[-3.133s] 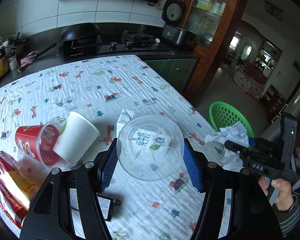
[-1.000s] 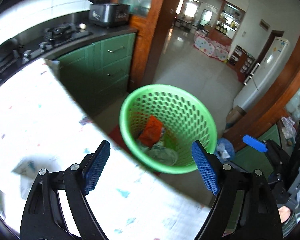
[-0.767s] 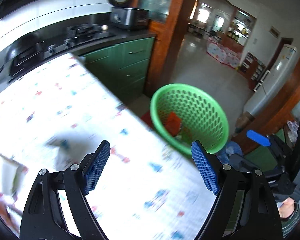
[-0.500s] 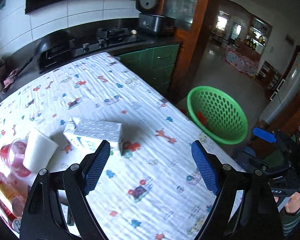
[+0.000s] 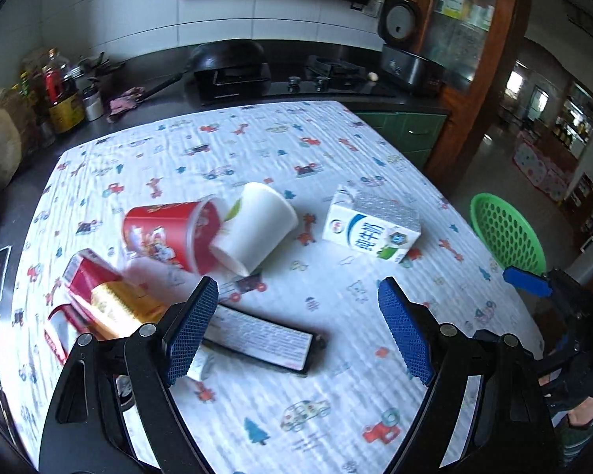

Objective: Collect trash
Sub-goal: 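Move the left tool to the red Coca-Cola can while the right tool approaches the black box, then grasp the red Coca-Cola can with the left tool while the right tool grasps the black printed box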

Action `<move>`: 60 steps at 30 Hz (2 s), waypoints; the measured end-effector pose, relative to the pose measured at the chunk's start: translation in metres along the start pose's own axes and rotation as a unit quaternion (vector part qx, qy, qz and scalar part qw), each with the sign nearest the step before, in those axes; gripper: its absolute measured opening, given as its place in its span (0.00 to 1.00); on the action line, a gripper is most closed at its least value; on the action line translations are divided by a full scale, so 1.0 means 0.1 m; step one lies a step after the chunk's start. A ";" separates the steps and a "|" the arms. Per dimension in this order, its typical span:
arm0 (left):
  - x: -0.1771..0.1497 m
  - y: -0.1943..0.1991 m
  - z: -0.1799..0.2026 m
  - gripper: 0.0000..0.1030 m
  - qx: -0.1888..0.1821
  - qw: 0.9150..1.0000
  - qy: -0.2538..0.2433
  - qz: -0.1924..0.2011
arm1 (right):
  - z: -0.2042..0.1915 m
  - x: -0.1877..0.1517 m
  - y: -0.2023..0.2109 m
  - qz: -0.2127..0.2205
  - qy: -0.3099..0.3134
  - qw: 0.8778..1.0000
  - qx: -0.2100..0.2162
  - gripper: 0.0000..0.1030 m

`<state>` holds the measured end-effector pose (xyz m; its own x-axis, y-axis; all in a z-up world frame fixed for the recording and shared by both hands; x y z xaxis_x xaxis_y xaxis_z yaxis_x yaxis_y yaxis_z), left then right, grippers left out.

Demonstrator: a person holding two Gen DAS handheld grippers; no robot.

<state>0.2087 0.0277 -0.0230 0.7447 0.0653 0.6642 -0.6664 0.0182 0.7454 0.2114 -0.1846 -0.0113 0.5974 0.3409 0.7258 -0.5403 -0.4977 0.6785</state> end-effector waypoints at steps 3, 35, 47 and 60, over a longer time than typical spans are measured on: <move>-0.05 0.09 -0.34 0.80 0.031 0.999 0.026 0.004 | -0.26 0.06 -0.21 -0.010 0.024 0.999 0.027 0.82; -0.71 -0.26 -2.15 0.80 0.131 0.933 0.329 -0.068 | -1.09 0.16 -1.79 -0.111 0.136 0.975 0.134 0.66; -0.79 -0.50 -2.20 0.77 0.117 0.918 0.369 -0.083 | -1.17 0.13 -1.77 -0.113 0.157 0.973 0.125 0.52; -0.80 -0.60 -2.16 0.71 0.102 0.918 0.373 -0.089 | -1.18 0.17 -1.81 -0.105 0.149 0.977 0.114 0.49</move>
<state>0.1814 0.2371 -0.1335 0.5576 0.7459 0.3643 -0.4597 -0.0880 0.8837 0.2494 0.0056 -0.1085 0.4630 0.6555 0.5967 -0.2576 -0.5446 0.7982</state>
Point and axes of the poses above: each gripper's, at about its wrist camera, not at the fingertips, and y roughly against the way its jaws point, z to its right, x to its top, the point moved 4 cm from there along -y, roughly the way its jaws point, and after that the axes turned 5 degrees about x, right-handed, at the moved point
